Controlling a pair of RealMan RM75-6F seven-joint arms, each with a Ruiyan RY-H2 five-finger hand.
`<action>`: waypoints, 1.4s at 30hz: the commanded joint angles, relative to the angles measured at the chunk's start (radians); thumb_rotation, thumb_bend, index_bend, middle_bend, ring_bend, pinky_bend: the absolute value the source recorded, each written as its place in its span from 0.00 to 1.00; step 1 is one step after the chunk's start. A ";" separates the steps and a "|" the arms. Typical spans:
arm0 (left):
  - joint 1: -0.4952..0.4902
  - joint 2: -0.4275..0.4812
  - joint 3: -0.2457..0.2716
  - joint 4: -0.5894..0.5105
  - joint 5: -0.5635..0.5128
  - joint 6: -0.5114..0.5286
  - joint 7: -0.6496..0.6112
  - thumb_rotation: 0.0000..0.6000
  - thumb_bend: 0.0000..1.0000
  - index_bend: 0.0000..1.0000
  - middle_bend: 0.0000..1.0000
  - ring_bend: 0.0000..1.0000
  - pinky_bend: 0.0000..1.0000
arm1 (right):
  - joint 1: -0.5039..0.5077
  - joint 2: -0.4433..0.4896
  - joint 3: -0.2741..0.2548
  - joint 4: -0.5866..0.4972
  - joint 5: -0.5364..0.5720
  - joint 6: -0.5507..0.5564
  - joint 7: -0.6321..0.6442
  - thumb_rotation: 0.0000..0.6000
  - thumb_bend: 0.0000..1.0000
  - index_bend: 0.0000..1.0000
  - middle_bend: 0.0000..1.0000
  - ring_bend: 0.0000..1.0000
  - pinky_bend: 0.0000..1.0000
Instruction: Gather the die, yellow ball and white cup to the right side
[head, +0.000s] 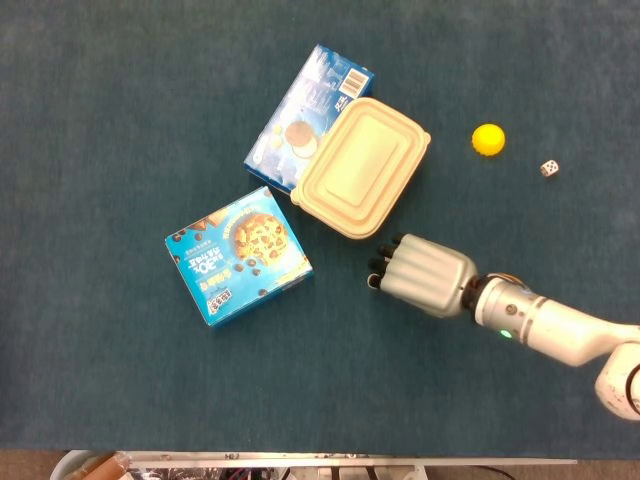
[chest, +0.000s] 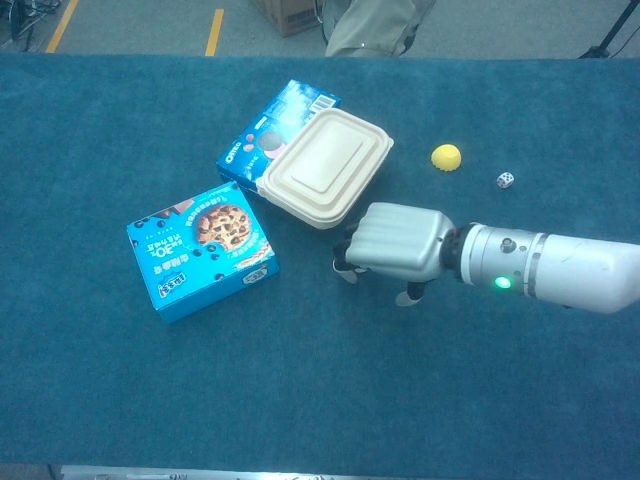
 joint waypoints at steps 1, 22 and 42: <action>0.001 0.000 0.000 0.000 0.001 0.001 0.000 0.83 0.29 0.33 0.38 0.33 0.18 | 0.001 -0.003 -0.003 0.004 0.008 -0.003 -0.007 1.00 0.11 0.40 0.34 0.29 0.39; -0.012 -0.017 -0.003 0.012 0.000 -0.021 -0.004 0.83 0.29 0.33 0.38 0.33 0.18 | -0.097 0.236 -0.073 -0.113 -0.111 0.163 0.096 1.00 0.11 0.39 0.35 0.42 0.40; 0.011 -0.007 0.007 0.016 0.008 0.007 -0.017 0.83 0.29 0.33 0.38 0.33 0.18 | -0.055 0.080 -0.029 0.008 0.014 0.031 0.021 1.00 0.11 0.39 0.35 0.34 0.40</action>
